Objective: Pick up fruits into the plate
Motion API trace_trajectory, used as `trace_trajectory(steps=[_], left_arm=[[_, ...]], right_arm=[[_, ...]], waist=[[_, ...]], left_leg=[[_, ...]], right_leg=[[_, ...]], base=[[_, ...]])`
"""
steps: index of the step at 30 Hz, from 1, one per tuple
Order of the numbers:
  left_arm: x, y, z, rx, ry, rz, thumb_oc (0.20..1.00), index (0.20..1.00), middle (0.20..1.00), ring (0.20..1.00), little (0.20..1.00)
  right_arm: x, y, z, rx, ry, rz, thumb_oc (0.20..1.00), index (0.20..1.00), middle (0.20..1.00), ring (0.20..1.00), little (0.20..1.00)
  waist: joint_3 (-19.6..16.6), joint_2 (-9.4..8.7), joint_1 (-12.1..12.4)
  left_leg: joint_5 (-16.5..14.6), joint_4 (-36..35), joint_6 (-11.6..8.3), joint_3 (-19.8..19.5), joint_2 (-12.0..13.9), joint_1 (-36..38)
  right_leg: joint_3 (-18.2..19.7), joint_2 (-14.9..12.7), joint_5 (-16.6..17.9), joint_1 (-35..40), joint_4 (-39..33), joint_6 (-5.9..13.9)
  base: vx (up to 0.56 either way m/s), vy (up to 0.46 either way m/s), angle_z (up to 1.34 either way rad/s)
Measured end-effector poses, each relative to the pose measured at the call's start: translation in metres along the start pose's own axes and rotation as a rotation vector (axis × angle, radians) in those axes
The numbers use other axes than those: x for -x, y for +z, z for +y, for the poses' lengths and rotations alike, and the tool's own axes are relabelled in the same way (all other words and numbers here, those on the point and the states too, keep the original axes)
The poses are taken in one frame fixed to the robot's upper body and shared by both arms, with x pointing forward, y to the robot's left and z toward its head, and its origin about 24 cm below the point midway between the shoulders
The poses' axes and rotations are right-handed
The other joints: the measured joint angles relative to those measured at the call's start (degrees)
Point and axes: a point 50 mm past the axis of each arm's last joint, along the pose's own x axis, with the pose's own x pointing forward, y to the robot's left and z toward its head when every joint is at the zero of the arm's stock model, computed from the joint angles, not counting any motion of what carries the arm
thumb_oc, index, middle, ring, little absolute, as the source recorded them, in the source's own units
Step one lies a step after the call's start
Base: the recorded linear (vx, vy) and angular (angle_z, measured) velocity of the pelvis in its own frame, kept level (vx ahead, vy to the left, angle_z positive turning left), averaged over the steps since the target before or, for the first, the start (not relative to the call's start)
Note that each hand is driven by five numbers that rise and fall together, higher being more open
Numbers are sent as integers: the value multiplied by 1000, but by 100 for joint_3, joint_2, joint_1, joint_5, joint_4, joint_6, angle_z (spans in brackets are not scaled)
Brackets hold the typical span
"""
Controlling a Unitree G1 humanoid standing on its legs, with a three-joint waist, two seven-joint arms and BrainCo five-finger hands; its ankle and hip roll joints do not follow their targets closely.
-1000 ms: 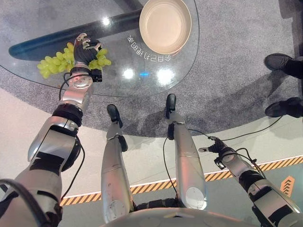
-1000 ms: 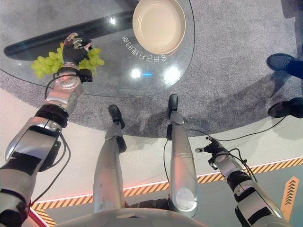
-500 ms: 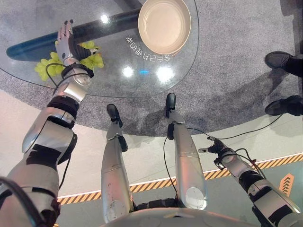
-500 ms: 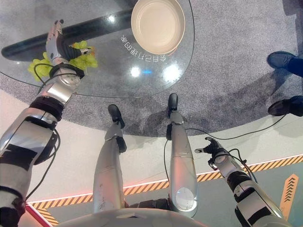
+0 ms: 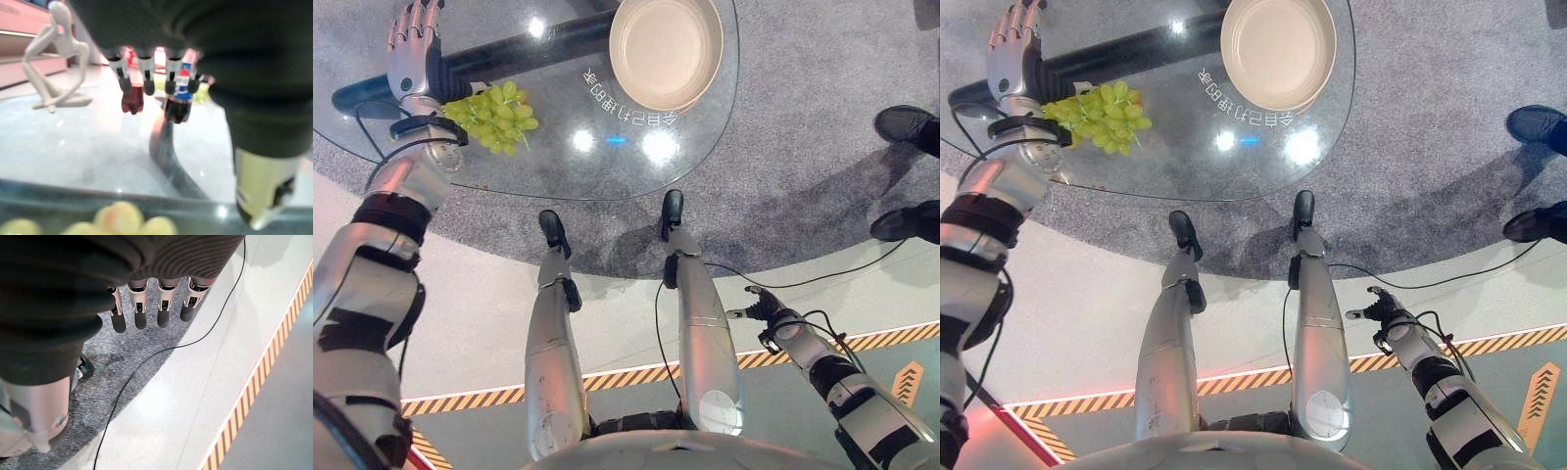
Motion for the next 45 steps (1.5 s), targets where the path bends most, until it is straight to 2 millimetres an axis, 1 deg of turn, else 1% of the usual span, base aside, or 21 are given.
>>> trace_trajectory(steps=[4,7,9,12,14,17,19,20,21,23,26,28,30,32,33,36,38,42,45], left_arm=[[10,6,-11,15,-131,-51,1000,1000,1000,1000,1000],[16,3,-10,-18,-245,-77,1000,1000,1000,1000,1000],[17,-3,-10,-78,-334,-60,1000,1000,1000,1000,1000],[22,-9,-14,-171,-432,-48,1000,1000,1000,1000,1000],[22,-10,-15,-225,-452,-41,1000,1000,1000,1000,1000],[17,-7,-12,-322,-435,-43,1000,1000,1000,1000,1000],[12,-10,-9,-490,-401,-37,1000,1000,1000,1000,1000],[11,-12,-9,-538,-391,-31,1000,1000,1000,1000,1000],[10,-18,-10,-615,-374,-3,1000,1000,1000,1000,1000],[11,-32,-11,-713,-331,76,1000,1000,1000,1000,1000],[12,-41,-18,-782,-268,151,1000,1000,1000,1000,1000],[13,-44,-23,-800,-226,191,1000,1000,1000,1000,1000],[13,-45,-24,-803,-180,212,1000,1000,1000,1000,1000],[9,-46,-20,-799,-143,246,1000,1000,1000,1000,1000],[5,-47,-15,-797,-124,281,1000,1000,1000,1000,1000],[-3,-51,-1,-803,-96,341,1000,1000,1000,1000,1000],[-3,-55,2,-800,-104,383,1000,1000,1000,1000,1000],[0,-55,-4,-772,-122,391,1000,1000,1000,1000,1000],[2,-52,-14,-706,-160,339,1000,1000,1000,1000,1000]], right_arm=[[0,0,-6,-17,-18,8,1000,1000,1000,1000,1000],[0,-1,-15,-4,-41,7,1000,1000,1000,1000,1000],[0,-3,-19,-4,-48,20,1000,1000,1000,1000,1000],[1,-5,-22,-5,-44,26,1000,1000,1000,1000,1000],[1,-6,-23,-4,-43,29,1000,1000,1000,1000,1000],[1,-5,-23,-4,-39,27,1000,1000,1000,1000,1000],[1,-5,-22,-4,-29,20,1000,1000,1000,1000,1000],[1,-5,-22,-4,-28,19,1000,1000,1000,1000,1000],[0,-4,-22,-4,-27,16,1000,1000,1000,1000,1000],[0,-6,-22,-3,-25,18,1000,1000,1000,1000,1000],[0,-9,-21,-1,-21,31,1000,1000,1000,1000,1000],[0,-13,-20,5,-13,49,1000,1000,1000,1000,1000],[-1,-13,-18,17,-4,56,1000,1000,1000,1000,1000],[-3,-12,-16,26,6,61,1000,1000,1000,1000,1000],[-3,-10,-15,33,11,56,1000,1000,1000,1000,1000],[-5,-7,-13,21,17,46,1000,1000,1000,1000,1000],[-6,-6,-14,19,18,49,1000,1000,1000,1000,1000],[-6,-5,-14,25,11,41,1000,1000,1000,1000,1000],[-7,0,-11,34,20,26,1000,1000,1000,1000,1000]], waist=[[23,42,162],[23,42,209],[24,44,211],[28,51,206],[30,55,205],[35,63,197],[34,63,150],[34,63,134],[35,63,112],[34,61,14],[33,58,-45],[27,32,-91],[25,-2,-190],[21,-46,-227],[20,-53,-270],[12,-152,-383],[3,-192,-417],[-7,-216,-423],[-41,-297,-418]], left_leg=[[25,-3,4,-12,-20,8],[121,-116,12,-16,-52,33],[196,-237,11,-16,-66,80],[222,-297,10,-17,-74,96],[227,-300,12,-17,-77,84],[232,-302,12,-17,-86,79],[232,-302,12,-18,-86,70],[232,-302,12,-17,-86,70],[232,-302,12,-16,-86,67],[231,-300,11,-15,-86,67],[229,-298,10,-13,-84,61],[224,-292,6,-11,-79,63],[212,-284,-9,-12,-56,49],[198,-251,-23,-6,0,32],[176,-199,-39,-23,44,-33],[73,-34,-79,-16,147,-108],[5,70,-100,-14,212,-137],[-105,252,-117,-26,264,-218],[-106,278,-107,-24,267,-254]], right_leg=[[-7,-24,-23,-7,57,26],[-11,-49,-46,-39,77,58],[-17,-61,-46,-49,85,59],[-19,-65,-45,-56,84,59],[-19,-68,-45,-71,81,58],[-18,-75,-44,-72,76,56],[-21,-74,-43,-75,68,55],[-20,-74,-43,-75,68,55],[-20,-73,-42,-77,67,54],[-17,-71,-23,-79,68,28],[-13,-66,-22,-81,66,28],[-6,-56,-20,-80,67,27],[-6,-29,-12,-81,53,16],[-6,27,16,-77,16,-21],[-32,66,28,-80,-16,-36],[-17,166,65,-94,-48,-81],[-14,220,73,-89,-49,-93],[-12,261,69,-85,-58,-91],[-16,269,101,-91,-100,-103]], base=[[-12,3,3],[-8,6,5],[-4,0,4],[0,0,0],[0,0,0],[0,0,0],[0,0,0],[0,0,0],[0,0,0],[0,0,0],[0,0,0],[0,0,0],[-9,-16,-3],[-19,-26,-9],[-15,-18,-10],[14,-12,-12],[-44,-20,-12],[44,2,-4],[-25,-7,0]])
